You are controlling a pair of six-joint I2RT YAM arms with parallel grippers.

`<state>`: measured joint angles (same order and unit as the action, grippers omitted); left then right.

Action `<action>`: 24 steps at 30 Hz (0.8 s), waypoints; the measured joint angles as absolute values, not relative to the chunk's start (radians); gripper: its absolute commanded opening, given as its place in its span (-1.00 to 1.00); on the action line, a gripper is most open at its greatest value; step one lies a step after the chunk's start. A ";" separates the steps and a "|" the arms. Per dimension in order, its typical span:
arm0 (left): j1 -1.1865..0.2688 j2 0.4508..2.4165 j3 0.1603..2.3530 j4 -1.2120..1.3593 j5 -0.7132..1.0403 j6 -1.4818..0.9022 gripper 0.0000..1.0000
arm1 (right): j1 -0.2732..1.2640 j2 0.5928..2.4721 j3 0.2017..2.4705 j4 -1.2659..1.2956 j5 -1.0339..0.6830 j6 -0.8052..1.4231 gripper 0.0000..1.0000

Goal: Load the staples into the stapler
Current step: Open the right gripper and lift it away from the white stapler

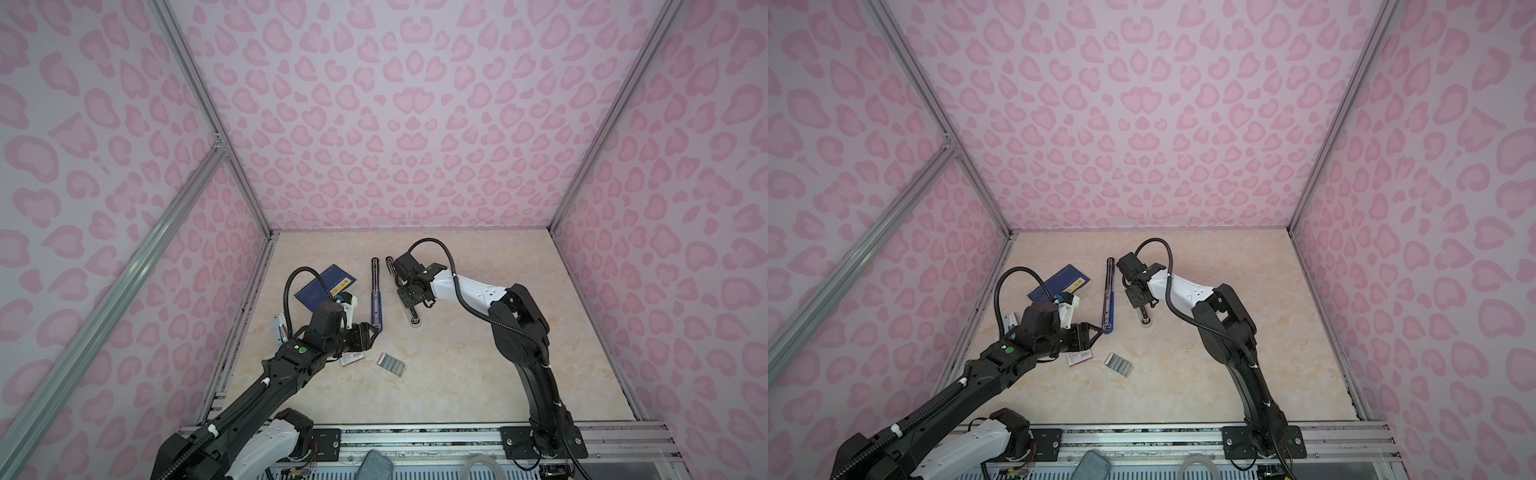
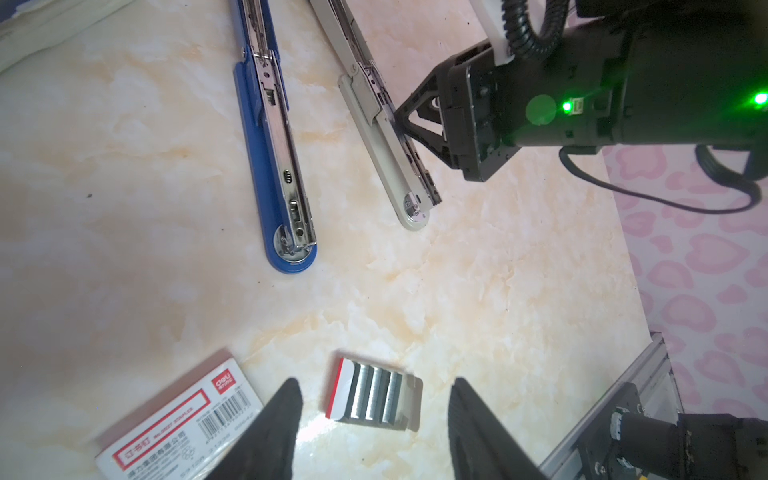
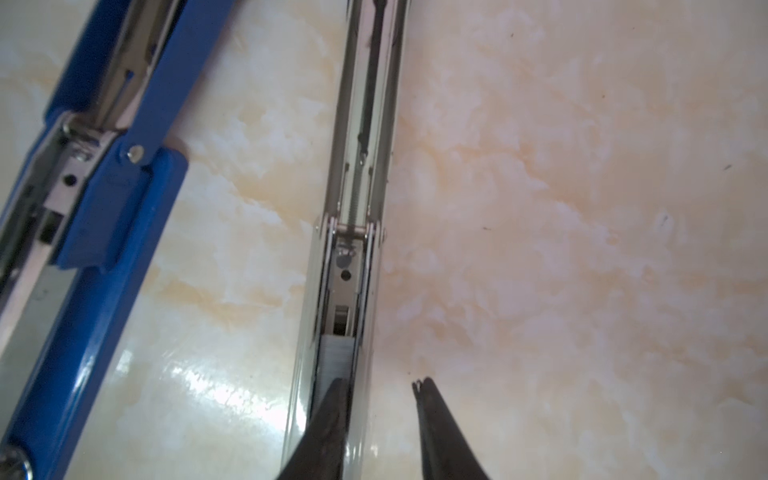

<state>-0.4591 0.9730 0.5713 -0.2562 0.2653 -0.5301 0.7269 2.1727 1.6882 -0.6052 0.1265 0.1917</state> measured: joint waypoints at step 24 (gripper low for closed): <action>-0.459 1.071 0.648 -0.257 0.261 -0.569 0.42 | 0.740 1.813 1.323 -0.528 0.096 0.287 -0.22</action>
